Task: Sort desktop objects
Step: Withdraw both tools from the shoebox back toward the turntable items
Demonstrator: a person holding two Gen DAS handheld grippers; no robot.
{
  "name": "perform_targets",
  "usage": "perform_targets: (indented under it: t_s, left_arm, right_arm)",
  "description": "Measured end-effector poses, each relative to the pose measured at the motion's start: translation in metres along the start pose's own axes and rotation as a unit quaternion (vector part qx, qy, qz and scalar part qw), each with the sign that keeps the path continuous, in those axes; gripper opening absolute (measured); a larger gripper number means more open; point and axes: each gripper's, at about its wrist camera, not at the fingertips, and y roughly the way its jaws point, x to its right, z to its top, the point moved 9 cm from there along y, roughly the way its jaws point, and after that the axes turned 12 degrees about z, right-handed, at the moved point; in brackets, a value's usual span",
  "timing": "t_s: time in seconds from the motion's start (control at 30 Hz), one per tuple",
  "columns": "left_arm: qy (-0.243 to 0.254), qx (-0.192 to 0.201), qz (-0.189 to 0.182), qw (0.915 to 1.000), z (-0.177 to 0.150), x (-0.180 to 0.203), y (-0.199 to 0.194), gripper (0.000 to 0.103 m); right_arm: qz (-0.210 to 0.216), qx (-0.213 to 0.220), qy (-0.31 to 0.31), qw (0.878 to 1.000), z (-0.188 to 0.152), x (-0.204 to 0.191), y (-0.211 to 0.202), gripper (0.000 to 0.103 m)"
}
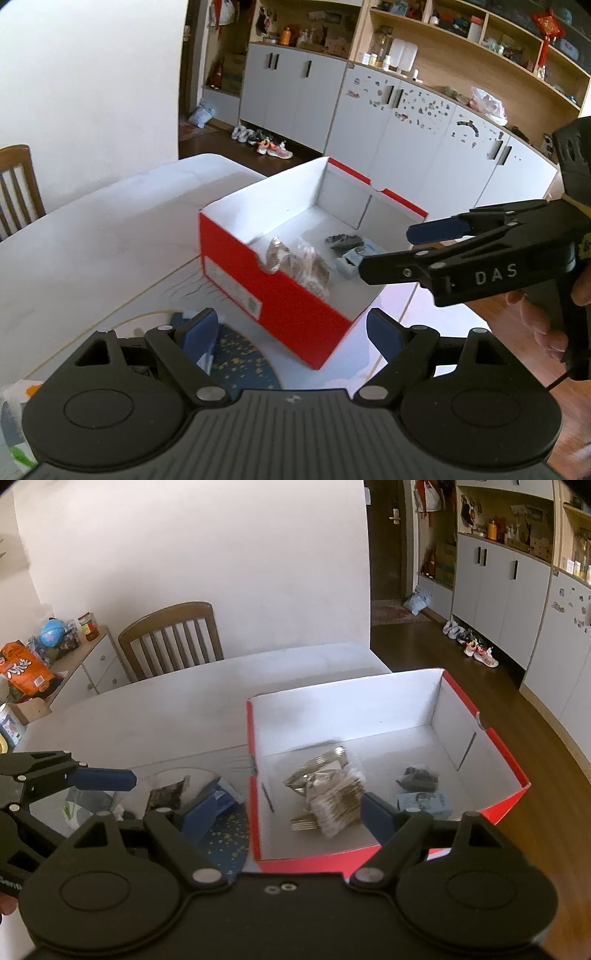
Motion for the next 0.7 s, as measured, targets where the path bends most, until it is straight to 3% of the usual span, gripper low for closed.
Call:
perform_targets:
  t_s: [0.27, 0.37, 0.7]
  left_arm:
    - [-0.020, 0.020, 0.032, 0.9991, -0.022, -0.036, -0.024, 0.088]
    - [-0.032, 0.025, 0.050, 0.9979, -0.032, -0.054, -0.033, 0.103]
    - [-0.070, 0.021, 0.085, 0.9937, -0.061, -0.103, -0.048, 0.103]
  right_arm:
    - [0.012, 0.004, -0.017, 1.000, -0.012, -0.032, 0.007, 0.085]
    - [0.020, 0.008, -0.019, 1.000, -0.015, -0.042, 0.010, 0.085]
    - [0.037, -0.006, -0.039, 0.999, -0.032, -0.078, 0.028, 0.085]
